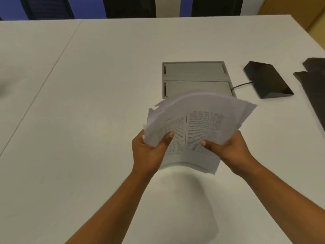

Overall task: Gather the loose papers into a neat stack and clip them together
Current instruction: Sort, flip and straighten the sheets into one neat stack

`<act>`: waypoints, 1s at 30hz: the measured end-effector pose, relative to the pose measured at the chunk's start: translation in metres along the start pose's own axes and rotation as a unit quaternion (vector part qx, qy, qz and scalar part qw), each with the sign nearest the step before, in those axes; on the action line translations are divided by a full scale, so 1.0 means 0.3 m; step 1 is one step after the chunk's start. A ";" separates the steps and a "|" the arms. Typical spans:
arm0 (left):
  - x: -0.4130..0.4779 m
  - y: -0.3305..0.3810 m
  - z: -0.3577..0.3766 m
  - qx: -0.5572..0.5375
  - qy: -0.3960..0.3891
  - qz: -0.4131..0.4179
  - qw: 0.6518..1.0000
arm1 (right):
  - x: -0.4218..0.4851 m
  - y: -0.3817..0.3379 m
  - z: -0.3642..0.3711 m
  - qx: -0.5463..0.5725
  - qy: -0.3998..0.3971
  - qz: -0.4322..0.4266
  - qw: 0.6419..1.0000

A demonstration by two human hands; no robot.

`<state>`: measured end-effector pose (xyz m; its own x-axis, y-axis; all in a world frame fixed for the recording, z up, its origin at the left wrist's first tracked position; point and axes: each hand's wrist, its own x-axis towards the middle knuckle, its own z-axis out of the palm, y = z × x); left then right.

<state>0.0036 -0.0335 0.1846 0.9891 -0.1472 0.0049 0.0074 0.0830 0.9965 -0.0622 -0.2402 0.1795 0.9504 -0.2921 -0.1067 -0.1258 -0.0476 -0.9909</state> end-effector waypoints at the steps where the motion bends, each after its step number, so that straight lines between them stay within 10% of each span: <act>1: 0.001 -0.003 0.006 0.000 0.000 0.006 1.000 | 0.000 -0.001 0.006 0.013 0.007 -0.002 1.000; 22: 0.058 0.069 -0.010 -0.002 -0.023 0.001 1.000 | -0.019 0.107 -0.012 0.032 0.007 0.018 0.999; 30: 0.089 -0.053 -0.105 -0.002 -0.140 0.046 0.989 | -0.022 0.166 -0.020 0.031 0.024 0.056 0.998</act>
<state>0.0347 -0.0077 0.1663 0.9063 -0.4053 0.1196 -0.0801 0.1131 0.9904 -0.0764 -0.2464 0.1312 0.9167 -0.3371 -0.2145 -0.2113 0.0467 -0.9763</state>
